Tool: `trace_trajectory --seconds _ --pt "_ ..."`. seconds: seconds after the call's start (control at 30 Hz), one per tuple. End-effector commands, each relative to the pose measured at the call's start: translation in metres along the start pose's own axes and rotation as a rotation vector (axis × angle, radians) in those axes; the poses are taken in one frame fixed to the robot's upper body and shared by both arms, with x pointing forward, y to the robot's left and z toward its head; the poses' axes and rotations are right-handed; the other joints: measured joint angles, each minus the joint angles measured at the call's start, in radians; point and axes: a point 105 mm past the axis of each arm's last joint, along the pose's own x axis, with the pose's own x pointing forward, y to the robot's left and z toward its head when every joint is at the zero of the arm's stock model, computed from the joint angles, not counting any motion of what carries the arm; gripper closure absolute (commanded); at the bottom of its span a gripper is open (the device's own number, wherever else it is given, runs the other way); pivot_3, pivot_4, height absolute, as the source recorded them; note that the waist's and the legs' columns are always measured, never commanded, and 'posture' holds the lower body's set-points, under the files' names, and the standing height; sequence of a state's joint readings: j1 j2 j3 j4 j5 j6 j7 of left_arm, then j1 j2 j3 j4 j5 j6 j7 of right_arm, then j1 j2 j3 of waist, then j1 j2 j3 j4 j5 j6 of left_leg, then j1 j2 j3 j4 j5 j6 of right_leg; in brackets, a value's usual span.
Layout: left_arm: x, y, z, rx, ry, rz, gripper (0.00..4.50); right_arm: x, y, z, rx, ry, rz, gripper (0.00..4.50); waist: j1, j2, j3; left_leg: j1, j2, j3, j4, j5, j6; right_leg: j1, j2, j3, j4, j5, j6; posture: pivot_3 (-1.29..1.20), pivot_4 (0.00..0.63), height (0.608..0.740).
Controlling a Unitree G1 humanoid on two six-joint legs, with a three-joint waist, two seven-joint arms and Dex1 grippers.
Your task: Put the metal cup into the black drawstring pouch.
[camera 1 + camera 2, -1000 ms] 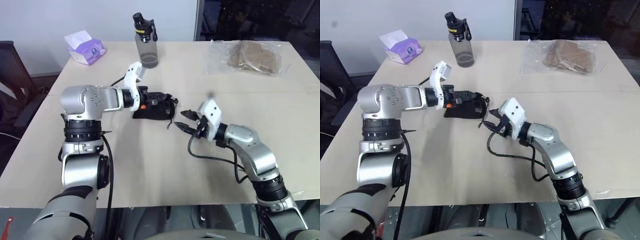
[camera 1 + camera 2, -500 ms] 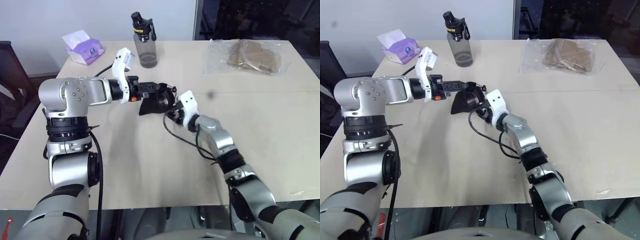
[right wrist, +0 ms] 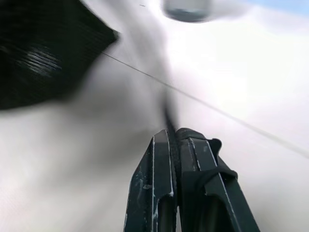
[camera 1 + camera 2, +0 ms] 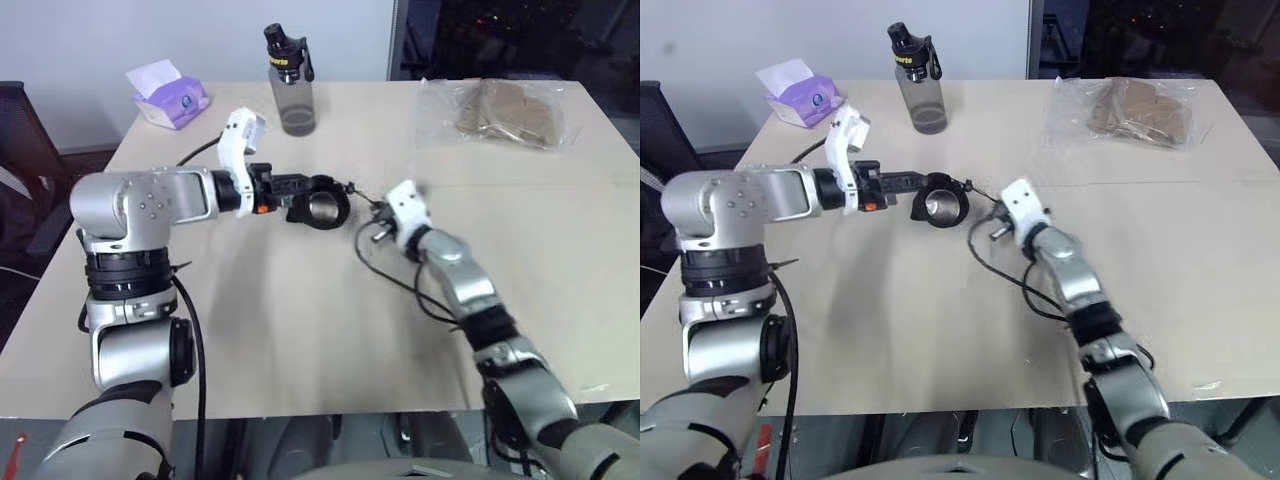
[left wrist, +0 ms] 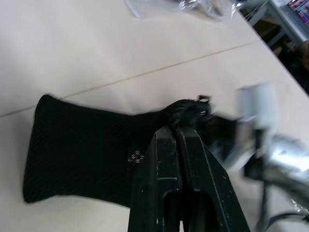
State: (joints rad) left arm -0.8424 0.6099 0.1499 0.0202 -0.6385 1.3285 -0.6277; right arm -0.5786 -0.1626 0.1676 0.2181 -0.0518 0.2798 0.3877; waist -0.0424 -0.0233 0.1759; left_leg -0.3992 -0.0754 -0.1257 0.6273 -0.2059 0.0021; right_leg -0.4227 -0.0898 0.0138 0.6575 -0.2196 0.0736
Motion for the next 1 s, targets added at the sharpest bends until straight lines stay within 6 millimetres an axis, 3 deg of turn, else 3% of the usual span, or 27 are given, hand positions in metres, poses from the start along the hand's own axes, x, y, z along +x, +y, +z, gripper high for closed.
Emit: trace_trajectory --seconds 0.03,0.07,0.13,0.23,0.5,0.63,0.73,1.0 --pt "0.004 -0.017 -0.003 0.237 0.018 -0.043 4.5 -0.04 -0.019 0.058 -0.159 -0.103 -0.044 4.41 0.001 0.0 0.0 0.0 0.0 0.001 0.0 0.0 0.0 0.0 0.0 0.0 0.0 0.0 0.0 0.0 0.15 0.74" --pt "0.008 -0.022 -0.005 0.28 0.015 -0.067 4.08 -0.053 -0.022 0.068 -0.189 -0.105 -0.048 4.5 0.0 0.0 0.0 0.0 0.001 0.001 -0.001 0.0 0.0 -0.001 0.0 0.001 0.0 0.0 0.0 0.0 0.15 0.74" --pt "0.021 -0.041 0.002 0.337 -0.06 -0.148 3.67 -0.076 -0.024 0.086 -0.226 -0.108 -0.047 4.5 0.003 0.0 0.0 0.0 0.001 0.002 -0.001 -0.002 0.003 -0.001 0.0 0.001 0.0 0.0 0.0 0.0 0.15 0.74" --pt "0.041 -0.073 0.011 0.474 -0.148 -0.256 2.35 -0.098 -0.018 0.109 -0.236 -0.115 -0.035 4.5 0.013 0.0 0.0 0.0 0.003 0.001 0.0 -0.003 0.005 0.001 0.0 -0.001 -0.002 0.0 0.0 0.0 0.15 0.74" --pt "0.077 -0.106 0.012 0.618 -0.182 -0.43 2.35 -0.116 -0.01 0.128 -0.258 -0.072 -0.033 4.5 0.013 0.0 0.0 -0.001 0.003 0.003 0.001 -0.003 0.005 0.001 0.0 -0.001 -0.002 0.0 0.0 0.0 0.15 0.74" --pt "0.083 -0.123 0.008 0.648 -0.169 -0.547 2.35 -0.118 -0.012 0.128 -0.26 -0.05 -0.051 4.5 0.015 0.0 0.0 -0.003 0.003 0.003 0.002 -0.003 0.006 0.001 0.0 -0.002 -0.004 0.0 0.0 0.0 0.15 0.74" --pt "0.081 -0.132 0.012 0.577 -0.178 -0.62 2.35 -0.12 -0.015 0.124 -0.263 -0.029 -0.074 4.5 0.014 0.0 0.0 -0.003 0.003 0.003 0.002 -0.004 0.007 0.001 0.0 -0.001 -0.005 0.0 0.0 0.0 0.15 0.74" --pt "0.077 -0.105 0.019 0.577 -0.143 -0.555 2.35 -0.128 -0.021 0.112 -0.28 0.03 -0.099 4.5 0.008 0.0 0.0 -0.003 0.004 0.003 0.002 -0.004 0.007 0.001 0.001 -0.002 -0.004 0.0 0.0 0.0 0.15 0.74"
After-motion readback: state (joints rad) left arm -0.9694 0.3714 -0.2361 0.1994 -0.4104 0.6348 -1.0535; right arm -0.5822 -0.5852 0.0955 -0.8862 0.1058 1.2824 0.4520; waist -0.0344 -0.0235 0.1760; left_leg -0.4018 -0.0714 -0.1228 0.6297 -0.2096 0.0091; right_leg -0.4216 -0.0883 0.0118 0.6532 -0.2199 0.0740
